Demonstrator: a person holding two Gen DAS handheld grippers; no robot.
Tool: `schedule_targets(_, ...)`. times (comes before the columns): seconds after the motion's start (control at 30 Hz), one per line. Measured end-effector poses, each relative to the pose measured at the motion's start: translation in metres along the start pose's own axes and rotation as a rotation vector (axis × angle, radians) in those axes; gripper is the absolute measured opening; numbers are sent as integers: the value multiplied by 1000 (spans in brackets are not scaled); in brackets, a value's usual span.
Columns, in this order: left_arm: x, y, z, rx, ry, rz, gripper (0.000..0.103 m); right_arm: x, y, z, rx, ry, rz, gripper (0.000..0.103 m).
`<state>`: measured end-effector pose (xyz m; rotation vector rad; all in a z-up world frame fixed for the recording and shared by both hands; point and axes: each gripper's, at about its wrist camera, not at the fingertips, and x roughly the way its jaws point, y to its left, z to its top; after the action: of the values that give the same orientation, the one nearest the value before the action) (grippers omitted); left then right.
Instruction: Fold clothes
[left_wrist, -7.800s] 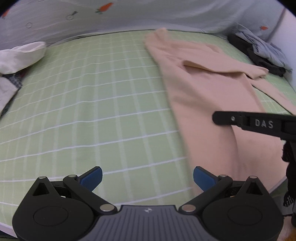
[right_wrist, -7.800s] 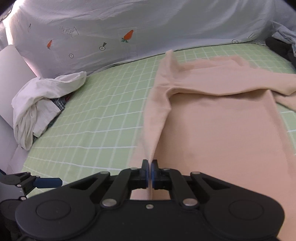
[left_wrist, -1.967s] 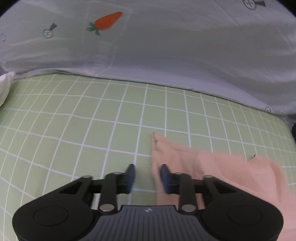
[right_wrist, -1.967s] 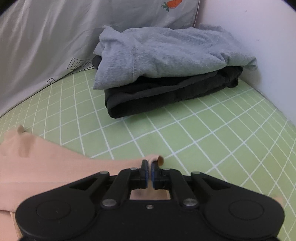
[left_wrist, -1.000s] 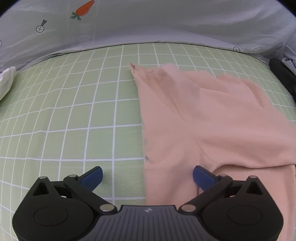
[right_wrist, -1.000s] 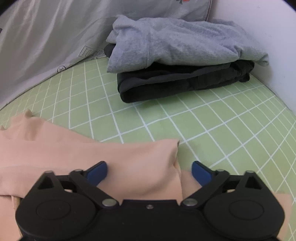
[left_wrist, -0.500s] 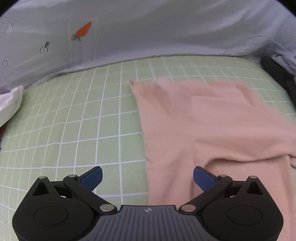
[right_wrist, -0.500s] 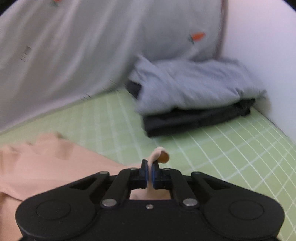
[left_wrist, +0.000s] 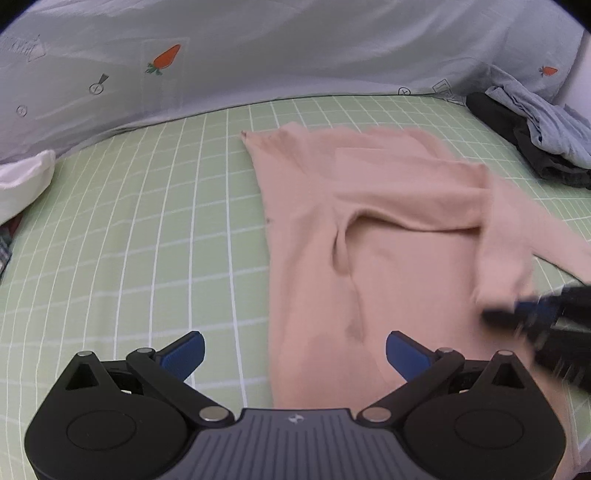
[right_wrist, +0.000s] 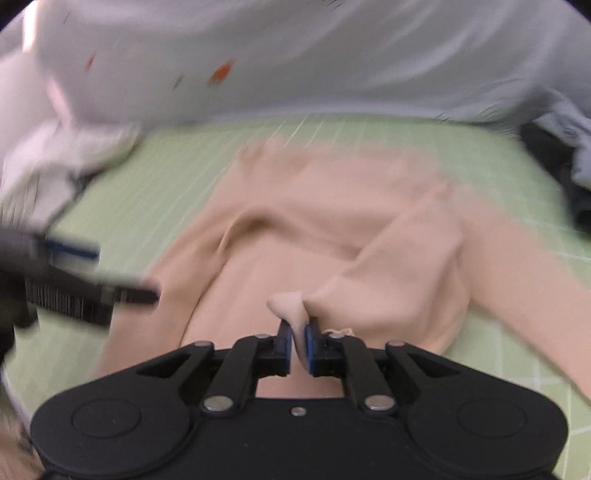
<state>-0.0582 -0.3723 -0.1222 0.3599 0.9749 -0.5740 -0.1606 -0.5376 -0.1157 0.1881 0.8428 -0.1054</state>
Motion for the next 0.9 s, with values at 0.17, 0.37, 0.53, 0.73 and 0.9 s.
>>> schedule_targets(0.17, -8, -7, -13, -34, 6, -23, 103, -27, -7, -16, 68, -61, -37, 60)
schedule_targets(0.37, -10, -33, -23, -39, 11, -82, 103, -55, -54, -43, 248, -96, -180, 97)
schedule_targets(0.53, -3, -58, -19, -74, 2, -163, 98, -65, -83, -75, 336, -42, -246, 98)
schedule_targets(0.73, 20, -100, -10, -21, 5, -226, 75, -77, -104, -99, 331, -11, -261, 98)
schedule_targets(0.9, 38, -129, -11, 36, 27, -226, 58, -81, -121, -111, 330, 16, -266, 99)
